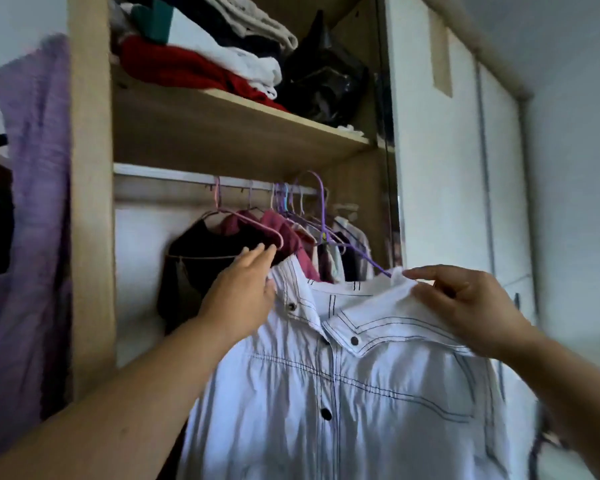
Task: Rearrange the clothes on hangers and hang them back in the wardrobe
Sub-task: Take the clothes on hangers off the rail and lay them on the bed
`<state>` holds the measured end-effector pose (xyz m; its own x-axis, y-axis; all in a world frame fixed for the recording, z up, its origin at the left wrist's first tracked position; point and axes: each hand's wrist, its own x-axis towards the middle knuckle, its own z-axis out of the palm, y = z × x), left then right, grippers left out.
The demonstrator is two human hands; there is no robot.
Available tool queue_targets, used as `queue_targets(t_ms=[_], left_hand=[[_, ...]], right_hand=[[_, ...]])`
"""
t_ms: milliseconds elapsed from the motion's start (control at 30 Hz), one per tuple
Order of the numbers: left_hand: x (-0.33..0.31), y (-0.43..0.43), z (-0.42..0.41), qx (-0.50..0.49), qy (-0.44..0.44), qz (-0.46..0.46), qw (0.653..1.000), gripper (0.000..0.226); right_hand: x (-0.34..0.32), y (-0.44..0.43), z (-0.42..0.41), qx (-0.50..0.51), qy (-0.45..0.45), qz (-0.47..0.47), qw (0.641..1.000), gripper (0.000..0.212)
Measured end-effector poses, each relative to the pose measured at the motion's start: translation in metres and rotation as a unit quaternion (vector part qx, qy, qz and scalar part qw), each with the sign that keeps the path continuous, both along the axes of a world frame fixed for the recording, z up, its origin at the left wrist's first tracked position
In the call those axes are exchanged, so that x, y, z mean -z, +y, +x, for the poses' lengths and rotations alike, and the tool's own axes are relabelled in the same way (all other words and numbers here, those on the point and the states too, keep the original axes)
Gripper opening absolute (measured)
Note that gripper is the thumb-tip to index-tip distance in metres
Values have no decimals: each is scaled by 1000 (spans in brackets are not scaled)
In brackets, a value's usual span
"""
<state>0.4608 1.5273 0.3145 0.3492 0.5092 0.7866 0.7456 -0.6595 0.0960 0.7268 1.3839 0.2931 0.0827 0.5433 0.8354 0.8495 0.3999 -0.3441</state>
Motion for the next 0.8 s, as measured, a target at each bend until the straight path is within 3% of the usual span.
queue_targets(t_ms=[100, 267, 333, 500, 800], left_hand=[[35, 24, 17, 30, 49, -98, 994, 22], [101, 21, 45, 177, 59, -186, 965, 21], [126, 7, 55, 234, 45, -212, 948, 20], [180, -47, 70, 371, 49, -205, 905, 12], [260, -162, 67, 499, 174, -199, 825, 18]], right_hand=[[30, -48, 4, 52, 2, -15, 999, 28], [77, -126, -6, 212, 5, -103, 972, 27], [99, -156, -18, 289, 11, -152, 945, 18], [165, -231, -76, 441, 61, -226, 866, 21], [290, -354, -207, 562, 259, -281, 734, 22]])
